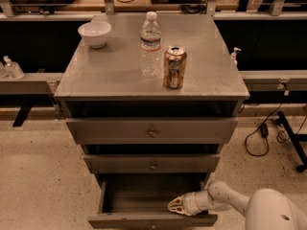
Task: Open bottom drawer
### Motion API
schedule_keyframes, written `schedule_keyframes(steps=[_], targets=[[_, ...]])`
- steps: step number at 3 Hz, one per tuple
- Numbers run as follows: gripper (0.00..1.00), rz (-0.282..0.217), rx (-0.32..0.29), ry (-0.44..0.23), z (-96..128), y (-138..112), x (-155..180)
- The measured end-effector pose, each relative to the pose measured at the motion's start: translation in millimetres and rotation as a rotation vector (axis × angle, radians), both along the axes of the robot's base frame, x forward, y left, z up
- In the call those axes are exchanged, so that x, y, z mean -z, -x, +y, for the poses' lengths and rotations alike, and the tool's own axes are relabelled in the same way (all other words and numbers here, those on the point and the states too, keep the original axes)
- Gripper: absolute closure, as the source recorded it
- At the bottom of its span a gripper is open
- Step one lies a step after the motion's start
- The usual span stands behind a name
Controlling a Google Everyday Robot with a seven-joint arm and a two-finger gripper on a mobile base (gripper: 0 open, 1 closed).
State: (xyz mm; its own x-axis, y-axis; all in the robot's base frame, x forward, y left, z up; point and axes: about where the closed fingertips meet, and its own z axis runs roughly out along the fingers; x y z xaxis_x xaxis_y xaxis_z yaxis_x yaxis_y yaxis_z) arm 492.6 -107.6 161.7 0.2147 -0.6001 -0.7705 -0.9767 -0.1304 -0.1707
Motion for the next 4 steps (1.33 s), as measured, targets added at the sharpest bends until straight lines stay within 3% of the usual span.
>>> schedule_keyframes(steps=[3, 4], targets=[[1.00, 0.000, 0.000, 0.000, 0.0, 0.0, 0.0], [0.83, 0.000, 0.000, 0.000, 0.0, 0.0, 0.0]])
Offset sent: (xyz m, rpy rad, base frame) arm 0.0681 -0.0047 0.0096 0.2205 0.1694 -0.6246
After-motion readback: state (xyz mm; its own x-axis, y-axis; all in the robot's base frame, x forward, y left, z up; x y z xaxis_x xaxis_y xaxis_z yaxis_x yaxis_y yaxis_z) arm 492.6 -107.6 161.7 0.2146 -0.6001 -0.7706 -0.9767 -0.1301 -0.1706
